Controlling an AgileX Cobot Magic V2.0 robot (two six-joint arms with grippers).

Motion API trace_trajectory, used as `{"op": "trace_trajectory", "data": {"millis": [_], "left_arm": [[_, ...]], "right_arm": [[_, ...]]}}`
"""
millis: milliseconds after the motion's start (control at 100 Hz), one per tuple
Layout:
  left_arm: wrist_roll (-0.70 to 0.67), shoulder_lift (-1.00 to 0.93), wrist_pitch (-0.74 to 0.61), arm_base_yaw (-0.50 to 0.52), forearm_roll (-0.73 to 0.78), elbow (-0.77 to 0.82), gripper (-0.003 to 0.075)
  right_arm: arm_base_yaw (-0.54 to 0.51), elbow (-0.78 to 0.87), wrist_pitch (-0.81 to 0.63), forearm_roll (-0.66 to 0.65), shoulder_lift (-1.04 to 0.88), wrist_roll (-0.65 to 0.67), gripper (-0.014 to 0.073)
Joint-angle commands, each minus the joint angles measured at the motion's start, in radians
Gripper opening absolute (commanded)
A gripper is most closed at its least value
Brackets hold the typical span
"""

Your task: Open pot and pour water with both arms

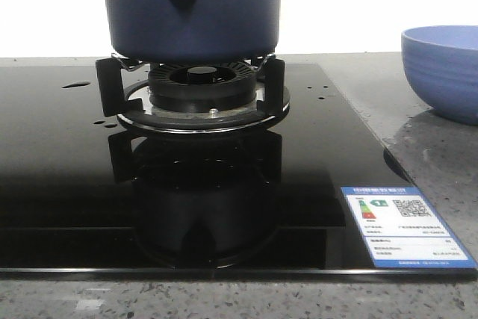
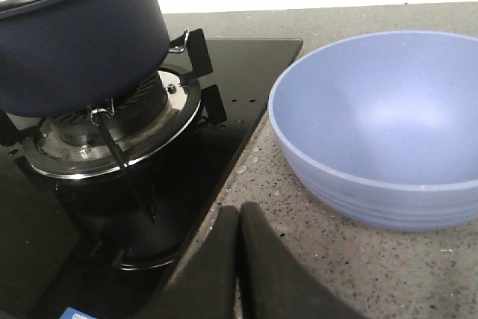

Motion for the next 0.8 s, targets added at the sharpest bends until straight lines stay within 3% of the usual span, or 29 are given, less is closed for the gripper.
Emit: {"op": "trace_trajectory", "data": {"millis": [0, 370, 790], "left_arm": [[-0.158, -0.034, -0.039, 0.045, 0.134, 0.017, -0.0019], [-0.158, -0.224, 0.032, 0.116, 0.107, 0.214, -0.0019], [-0.156, -0.260, 0.088, 0.133, 0.063, 0.214, -0.0019]], "right_arm": [[0.002, -0.024, -0.004, 0.041, -0.002, -0.009, -0.0056], [0.002, -0.024, -0.004, 0.041, -0.002, -0.009, -0.0056], [0.002, -0.024, -0.003, 0.041, -0.001, -0.009, -0.0056]]}}
